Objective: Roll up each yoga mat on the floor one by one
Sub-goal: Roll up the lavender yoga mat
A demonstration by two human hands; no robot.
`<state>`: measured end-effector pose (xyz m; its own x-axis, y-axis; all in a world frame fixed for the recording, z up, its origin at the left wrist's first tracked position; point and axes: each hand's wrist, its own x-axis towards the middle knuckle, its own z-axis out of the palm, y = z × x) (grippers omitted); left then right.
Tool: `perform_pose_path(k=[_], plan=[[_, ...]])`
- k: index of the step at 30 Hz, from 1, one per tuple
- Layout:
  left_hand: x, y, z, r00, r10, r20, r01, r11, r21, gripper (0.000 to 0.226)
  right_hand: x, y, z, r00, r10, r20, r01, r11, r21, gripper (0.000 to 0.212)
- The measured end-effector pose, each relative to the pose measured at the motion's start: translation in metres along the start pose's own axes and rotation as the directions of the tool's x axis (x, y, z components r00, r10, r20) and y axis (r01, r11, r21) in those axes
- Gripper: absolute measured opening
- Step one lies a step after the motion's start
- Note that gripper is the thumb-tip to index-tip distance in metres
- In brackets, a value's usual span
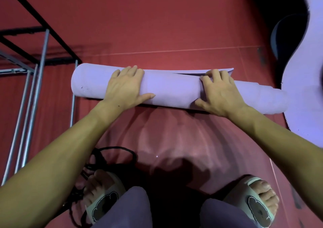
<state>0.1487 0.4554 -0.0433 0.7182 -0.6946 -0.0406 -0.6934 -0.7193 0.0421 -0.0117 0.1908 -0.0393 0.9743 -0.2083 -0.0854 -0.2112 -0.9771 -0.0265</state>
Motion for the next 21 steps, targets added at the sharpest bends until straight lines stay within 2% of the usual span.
perform_pose_path(k=[2, 6, 10, 12, 14, 16, 17, 19, 20, 21], plan=[[0.001, 0.000, 0.001, 1.000, -0.015, 0.010, 0.014, 0.999, 0.048, 0.101, 0.005, -0.003, 0.002, 1.000, -0.008, 0.004, 0.008, 1.000, 0.017, 0.088], [0.001, 0.001, 0.013, 0.997, -0.037, 0.060, 0.028, 0.989, 0.146, 0.134, 0.021, -0.004, 0.009, 0.991, -0.077, 0.106, 0.078, 0.997, -0.006, 0.121], [0.017, -0.001, 0.017, 0.993, -0.064, 0.101, 0.051, 0.990, 0.131, 0.130, 0.044, -0.017, 0.010, 0.972, -0.127, 0.200, 0.144, 0.987, -0.069, 0.141], [0.026, -0.004, 0.014, 0.986, -0.075, 0.146, 0.061, 0.993, 0.102, 0.130, 0.053, -0.025, 0.012, 0.972, -0.119, 0.204, 0.137, 0.987, -0.081, 0.142], [0.025, -0.004, 0.011, 0.985, -0.113, 0.133, 0.107, 0.993, 0.052, 0.130, 0.058, -0.027, 0.013, 0.977, -0.092, 0.192, 0.108, 0.992, -0.072, 0.136], [0.009, 0.000, 0.011, 0.985, -0.169, -0.016, 0.169, 0.985, -0.038, 0.117, 0.062, -0.026, 0.011, 0.980, -0.072, 0.186, 0.080, 0.996, -0.037, 0.128], [-0.001, 0.003, 0.014, 0.971, -0.191, -0.145, 0.177, 0.979, -0.102, 0.103, 0.063, -0.024, 0.009, 0.981, -0.061, 0.184, 0.065, 0.998, -0.018, 0.125], [-0.024, 0.012, 0.017, 0.888, -0.259, -0.379, 0.178, 0.955, -0.235, 0.062, 0.065, -0.020, 0.000, 0.985, -0.043, 0.169, 0.040, 0.999, 0.021, 0.123], [-0.033, 0.018, 0.014, 0.858, -0.307, -0.412, 0.187, 0.933, -0.306, 0.042, 0.065, -0.019, -0.006, 0.986, -0.034, 0.161, 0.025, 0.998, 0.053, 0.122], [-0.040, 0.023, 0.010, 0.848, -0.382, -0.367, 0.225, 0.887, -0.404, 0.031, 0.066, -0.019, -0.015, 0.988, -0.021, 0.155, 0.005, 0.995, 0.100, 0.122]])
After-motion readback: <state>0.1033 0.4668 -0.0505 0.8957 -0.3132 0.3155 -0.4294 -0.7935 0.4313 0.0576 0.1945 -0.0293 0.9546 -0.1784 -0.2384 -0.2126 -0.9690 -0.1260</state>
